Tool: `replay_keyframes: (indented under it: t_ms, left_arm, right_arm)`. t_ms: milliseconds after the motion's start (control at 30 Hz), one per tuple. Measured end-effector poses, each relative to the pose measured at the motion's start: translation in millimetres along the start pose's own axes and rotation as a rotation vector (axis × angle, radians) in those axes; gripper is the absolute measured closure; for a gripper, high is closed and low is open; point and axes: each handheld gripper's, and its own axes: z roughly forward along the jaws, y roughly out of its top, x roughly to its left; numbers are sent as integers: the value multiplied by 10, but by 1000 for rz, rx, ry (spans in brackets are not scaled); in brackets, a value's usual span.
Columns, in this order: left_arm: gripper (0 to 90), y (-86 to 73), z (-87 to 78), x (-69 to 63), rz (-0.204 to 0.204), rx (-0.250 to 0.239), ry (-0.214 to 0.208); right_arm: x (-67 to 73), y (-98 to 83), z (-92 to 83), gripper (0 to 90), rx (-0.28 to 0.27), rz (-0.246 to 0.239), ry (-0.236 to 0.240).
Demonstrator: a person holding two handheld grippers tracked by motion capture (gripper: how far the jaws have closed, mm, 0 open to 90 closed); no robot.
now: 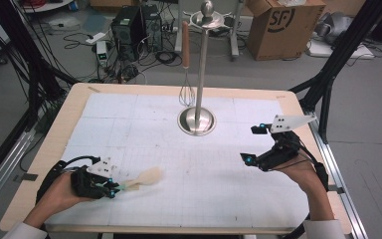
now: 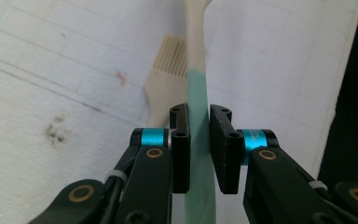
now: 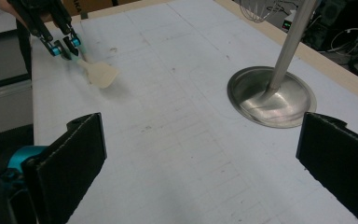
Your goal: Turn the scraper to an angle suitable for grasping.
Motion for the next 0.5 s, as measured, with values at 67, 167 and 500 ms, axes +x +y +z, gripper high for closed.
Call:
replay_keyframes:
  t_ms: [67,167,500]
  left_arm:
    - [792,46,-31,1,3,-38,-14]
    - [792,153,-81,-18,18,-81,-31]
    - [793,820,214,-152,134,-125,-109]
  right_arm:
    - [-12,-1,-10,4,-3,-4,-3]
    - [-15,10,-29,4,-6,-6,-7]
    - [-3,45,-97,4,-14,-13,-2]
